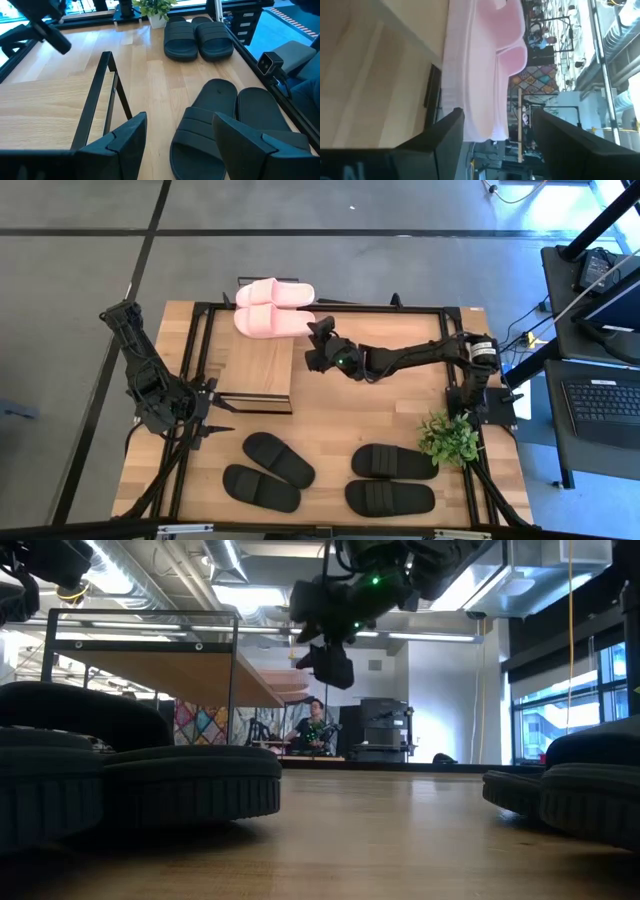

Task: Pick and place slides into the shelf
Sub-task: Put the top right black slide under the shelf

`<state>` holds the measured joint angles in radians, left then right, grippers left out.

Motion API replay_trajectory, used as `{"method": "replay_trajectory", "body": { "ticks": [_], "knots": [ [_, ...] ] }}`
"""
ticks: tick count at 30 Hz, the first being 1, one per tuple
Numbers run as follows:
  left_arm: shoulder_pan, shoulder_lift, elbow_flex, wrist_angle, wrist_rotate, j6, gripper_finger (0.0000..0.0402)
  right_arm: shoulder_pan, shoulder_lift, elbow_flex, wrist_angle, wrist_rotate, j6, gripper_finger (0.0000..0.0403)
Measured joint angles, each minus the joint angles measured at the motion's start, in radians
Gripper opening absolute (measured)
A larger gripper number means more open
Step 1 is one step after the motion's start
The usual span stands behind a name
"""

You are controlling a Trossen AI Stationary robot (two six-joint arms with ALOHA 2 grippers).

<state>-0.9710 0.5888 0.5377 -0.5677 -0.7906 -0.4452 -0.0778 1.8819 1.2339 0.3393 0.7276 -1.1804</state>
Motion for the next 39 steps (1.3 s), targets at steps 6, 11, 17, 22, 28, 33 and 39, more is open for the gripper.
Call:
{"method": "replay_trajectory", "body": {
  "ticks": [6, 11, 17, 22, 28, 33, 39],
  "knots": [
    [0.000, 0.000, 0.000, 0.000, 0.040, -0.024, 0.0217, 0.035, -0.024, 0.000, -0.022, -0.013, 0.064, 0.0232],
    [0.000, 0.000, 0.000, 0.003, 0.045, -0.023, 0.0217, 0.077, -0.067, 0.001, -0.039, -0.013, 0.228, 0.0232],
    [0.000, 0.000, 0.000, 0.005, 0.045, -0.024, 0.0217, 0.150, -0.096, 0.001, -0.148, -0.014, 0.395, 0.0232],
    [0.000, 0.000, 0.000, 0.004, 0.045, -0.018, 0.0217, 0.191, -0.096, 0.001, -0.193, -0.014, 0.440, 0.0232],
    [0.000, 0.000, 0.000, 0.004, 0.045, -0.016, 0.0217, 0.222, -0.097, 0.000, -0.233, -0.012, 0.508, 0.0232],
    [0.000, 0.000, 0.000, 0.004, 0.045, -0.016, 0.0217, 0.274, -0.097, 0.000, -0.296, -0.014, 0.642, 0.0232],
    [0.000, 0.000, 0.000, 0.004, 0.045, -0.016, 0.0217, 0.347, -0.097, 0.000, -0.293, -0.014, 0.738, 0.0232]
  ]
}}
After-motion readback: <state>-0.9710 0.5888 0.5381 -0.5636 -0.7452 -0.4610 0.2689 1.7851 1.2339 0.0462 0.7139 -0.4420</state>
